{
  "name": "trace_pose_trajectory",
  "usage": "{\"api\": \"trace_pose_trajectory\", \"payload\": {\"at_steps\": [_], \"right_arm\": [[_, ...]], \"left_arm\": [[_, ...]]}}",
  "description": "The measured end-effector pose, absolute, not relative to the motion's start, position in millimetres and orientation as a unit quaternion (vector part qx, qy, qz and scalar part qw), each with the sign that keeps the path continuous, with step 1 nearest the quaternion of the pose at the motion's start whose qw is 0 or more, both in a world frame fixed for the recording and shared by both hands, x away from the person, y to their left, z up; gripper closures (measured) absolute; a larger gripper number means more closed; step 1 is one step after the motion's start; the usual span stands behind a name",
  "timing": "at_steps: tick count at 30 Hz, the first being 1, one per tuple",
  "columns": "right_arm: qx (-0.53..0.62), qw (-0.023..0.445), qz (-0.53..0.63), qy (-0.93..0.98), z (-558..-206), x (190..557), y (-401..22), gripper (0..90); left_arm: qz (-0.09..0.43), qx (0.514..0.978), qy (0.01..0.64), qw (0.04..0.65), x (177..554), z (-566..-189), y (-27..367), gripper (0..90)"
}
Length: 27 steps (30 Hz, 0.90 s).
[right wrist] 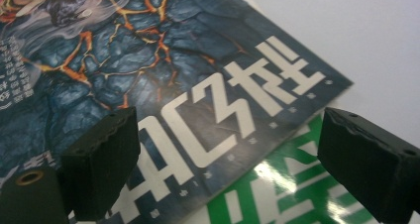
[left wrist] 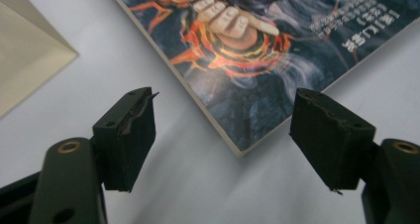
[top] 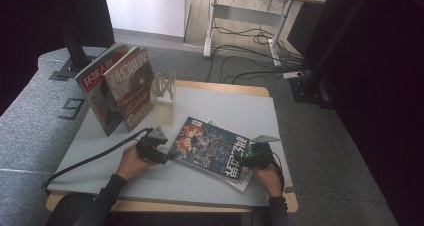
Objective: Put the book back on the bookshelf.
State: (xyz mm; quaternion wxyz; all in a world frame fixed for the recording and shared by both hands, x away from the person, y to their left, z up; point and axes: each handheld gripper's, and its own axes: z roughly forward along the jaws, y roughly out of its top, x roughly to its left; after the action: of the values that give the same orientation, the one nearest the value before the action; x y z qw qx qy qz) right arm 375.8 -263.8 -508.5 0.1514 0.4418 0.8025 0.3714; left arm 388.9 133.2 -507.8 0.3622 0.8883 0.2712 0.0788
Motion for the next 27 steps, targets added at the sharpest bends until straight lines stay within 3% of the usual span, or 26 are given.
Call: {"api": "trace_pose_trajectory", "payload": {"at_steps": [9,27], "right_arm": [[0.446,0.140,0.375,0.801,-514,376,-263,12.4],[0.437,0.139,0.378,0.804,-514,386,-260,12.9]], "left_arm": [[0.056,0.893,0.261,0.363,387,-518,123,26.1],[0.073,0.900,0.263,0.339,369,-516,119,29.3]]}}
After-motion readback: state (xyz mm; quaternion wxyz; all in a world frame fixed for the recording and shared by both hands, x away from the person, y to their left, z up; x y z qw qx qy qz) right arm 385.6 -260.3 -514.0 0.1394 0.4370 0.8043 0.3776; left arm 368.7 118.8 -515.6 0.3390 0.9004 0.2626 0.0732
